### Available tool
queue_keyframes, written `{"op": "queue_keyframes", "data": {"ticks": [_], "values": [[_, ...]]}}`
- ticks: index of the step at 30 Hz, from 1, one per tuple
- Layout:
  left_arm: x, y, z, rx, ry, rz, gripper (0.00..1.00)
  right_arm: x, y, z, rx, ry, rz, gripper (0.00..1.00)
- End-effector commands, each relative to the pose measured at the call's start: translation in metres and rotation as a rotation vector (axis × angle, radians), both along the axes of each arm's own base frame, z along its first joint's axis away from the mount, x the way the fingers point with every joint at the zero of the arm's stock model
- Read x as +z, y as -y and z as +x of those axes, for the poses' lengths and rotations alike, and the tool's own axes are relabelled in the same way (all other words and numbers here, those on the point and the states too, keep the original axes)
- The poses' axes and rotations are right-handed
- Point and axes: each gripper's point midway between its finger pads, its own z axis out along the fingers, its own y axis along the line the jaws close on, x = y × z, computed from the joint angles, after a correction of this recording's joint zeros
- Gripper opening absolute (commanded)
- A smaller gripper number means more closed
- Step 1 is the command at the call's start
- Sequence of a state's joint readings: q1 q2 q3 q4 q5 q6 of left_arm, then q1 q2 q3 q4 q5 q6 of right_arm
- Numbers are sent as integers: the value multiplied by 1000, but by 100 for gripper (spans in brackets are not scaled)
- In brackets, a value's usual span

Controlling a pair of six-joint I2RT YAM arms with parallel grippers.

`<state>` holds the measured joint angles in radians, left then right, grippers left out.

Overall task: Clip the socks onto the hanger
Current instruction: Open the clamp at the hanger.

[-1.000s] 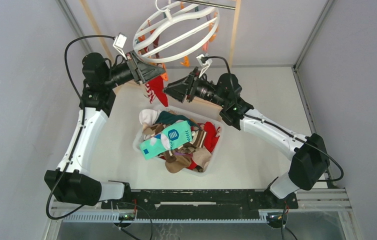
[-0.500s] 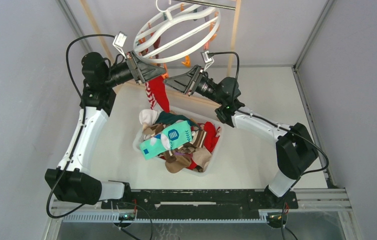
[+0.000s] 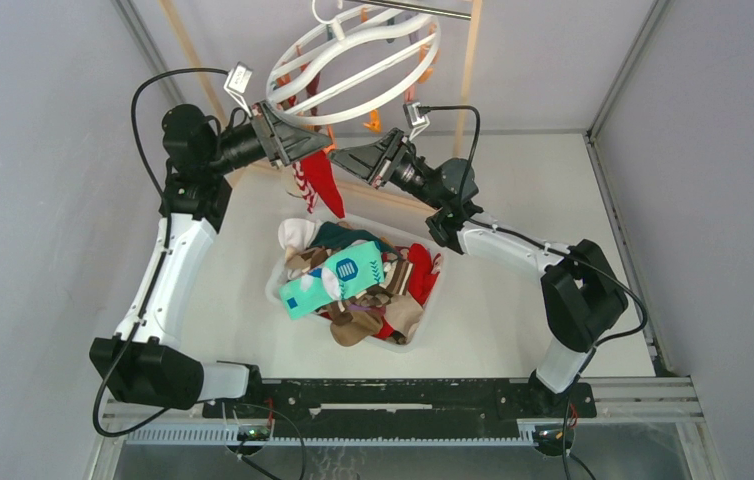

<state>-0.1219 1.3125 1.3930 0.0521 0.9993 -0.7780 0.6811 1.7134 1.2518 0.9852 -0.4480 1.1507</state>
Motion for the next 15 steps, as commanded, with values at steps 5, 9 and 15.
{"op": "queue_keyframes", "data": {"ticks": [5,9,15], "values": [[-6,-23,0,226,-22,117,85,-1,9,18,-215,75,-129,0],[-7,-36,3,324,-45,150,84,-12,9,26,-373,156,-269,0],[4,-35,5,345,-20,156,82,0,11,26,-537,305,-344,0]]}}
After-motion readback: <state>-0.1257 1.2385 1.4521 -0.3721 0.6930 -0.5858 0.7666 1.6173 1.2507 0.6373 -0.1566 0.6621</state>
